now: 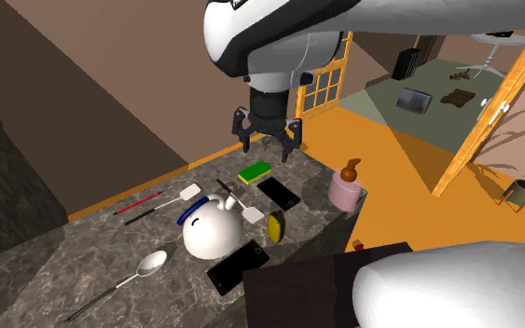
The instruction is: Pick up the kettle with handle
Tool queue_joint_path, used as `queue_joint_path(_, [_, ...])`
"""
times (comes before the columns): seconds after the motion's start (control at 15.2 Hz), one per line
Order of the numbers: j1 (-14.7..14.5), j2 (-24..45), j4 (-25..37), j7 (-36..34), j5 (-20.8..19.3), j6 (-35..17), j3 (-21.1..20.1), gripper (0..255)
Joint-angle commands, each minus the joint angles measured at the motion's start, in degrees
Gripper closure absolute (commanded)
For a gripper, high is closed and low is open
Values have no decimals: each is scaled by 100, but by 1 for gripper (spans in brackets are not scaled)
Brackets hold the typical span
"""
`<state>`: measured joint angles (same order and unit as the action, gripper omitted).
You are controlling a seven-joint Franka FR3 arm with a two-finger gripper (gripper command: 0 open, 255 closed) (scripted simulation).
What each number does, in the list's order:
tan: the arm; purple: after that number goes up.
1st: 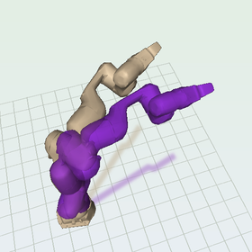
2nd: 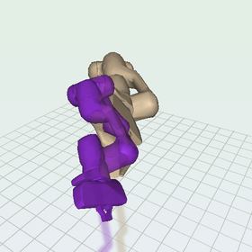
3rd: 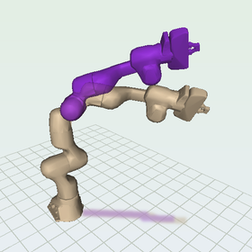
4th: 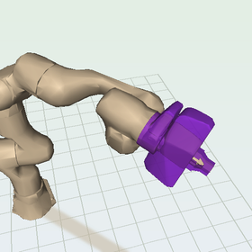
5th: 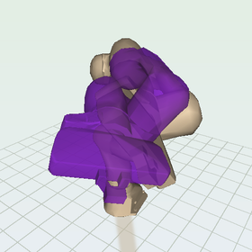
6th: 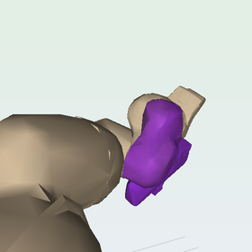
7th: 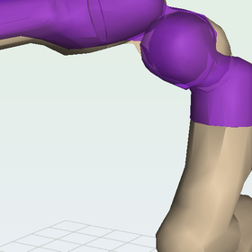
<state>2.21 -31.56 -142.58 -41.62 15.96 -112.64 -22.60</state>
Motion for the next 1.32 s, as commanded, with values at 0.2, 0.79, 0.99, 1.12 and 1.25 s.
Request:
queue_joint_path(0.2, [171,965,186,-1238,51,-753,-720,0])
queue_joint_path(0.79, [489,3366,1099,-3950,-1122,-1912,-1656,0])
queue_joint_path(0.99, [296,4254,1557,-4936,-1786,-2126,-1573,0])
queue_joint_path(1.12, [94,4725,1850,-5426,-2100,-2201,-1420,0])
queue_joint_path(1.25, [37,4846,1823,-5479,-2192,-2332,-1354,0])
